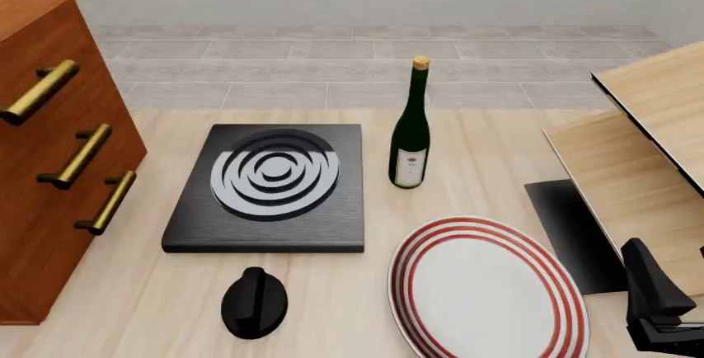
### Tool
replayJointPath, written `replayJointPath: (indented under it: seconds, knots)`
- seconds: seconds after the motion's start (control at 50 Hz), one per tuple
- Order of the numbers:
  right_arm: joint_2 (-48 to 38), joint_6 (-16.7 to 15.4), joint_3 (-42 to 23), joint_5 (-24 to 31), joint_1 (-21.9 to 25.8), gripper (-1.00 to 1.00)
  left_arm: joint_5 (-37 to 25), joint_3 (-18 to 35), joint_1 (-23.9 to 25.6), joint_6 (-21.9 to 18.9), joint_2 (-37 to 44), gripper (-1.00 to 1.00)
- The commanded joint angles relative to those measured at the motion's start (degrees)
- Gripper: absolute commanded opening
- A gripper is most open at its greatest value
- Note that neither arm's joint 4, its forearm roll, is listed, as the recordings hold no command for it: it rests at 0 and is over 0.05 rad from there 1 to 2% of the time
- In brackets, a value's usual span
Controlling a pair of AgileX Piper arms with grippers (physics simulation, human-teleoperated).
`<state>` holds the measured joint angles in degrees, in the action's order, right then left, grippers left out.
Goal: Put the bowl on the top of the cabinet.
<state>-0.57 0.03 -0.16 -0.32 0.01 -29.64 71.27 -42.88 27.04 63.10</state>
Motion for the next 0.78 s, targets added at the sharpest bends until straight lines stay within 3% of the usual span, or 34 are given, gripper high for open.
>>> replayJointPath:
  seconds: [0.02,0.78]
  knots:
    - [-0.01,0.0,0.0,0.0,0.01,1.0,-0.75,0.97,0.02,0.84,-3.4,1.0]
    - [0.0,0.0,0.0,0.0,0.0,1.0,-3.23,2.27,2.97,1.92,-10.55,1.0]
